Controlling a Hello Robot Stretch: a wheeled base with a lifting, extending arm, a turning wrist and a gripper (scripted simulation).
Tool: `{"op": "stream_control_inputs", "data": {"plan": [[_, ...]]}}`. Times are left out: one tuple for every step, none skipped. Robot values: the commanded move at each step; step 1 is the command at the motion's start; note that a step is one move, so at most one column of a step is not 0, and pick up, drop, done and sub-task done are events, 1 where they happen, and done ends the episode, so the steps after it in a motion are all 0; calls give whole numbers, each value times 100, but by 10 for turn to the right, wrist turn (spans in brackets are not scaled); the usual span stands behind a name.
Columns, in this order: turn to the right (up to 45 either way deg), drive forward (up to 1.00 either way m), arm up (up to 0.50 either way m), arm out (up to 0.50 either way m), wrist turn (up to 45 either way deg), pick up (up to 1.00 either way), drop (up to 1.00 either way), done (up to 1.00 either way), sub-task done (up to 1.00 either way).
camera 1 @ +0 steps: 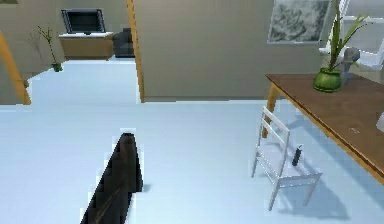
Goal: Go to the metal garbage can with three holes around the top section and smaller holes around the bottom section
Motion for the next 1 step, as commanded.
{"op": "stream_control_inputs", "data": {"plan": [[0, 100, 0, 0, 0, 0, 0, 0, 0]]}}
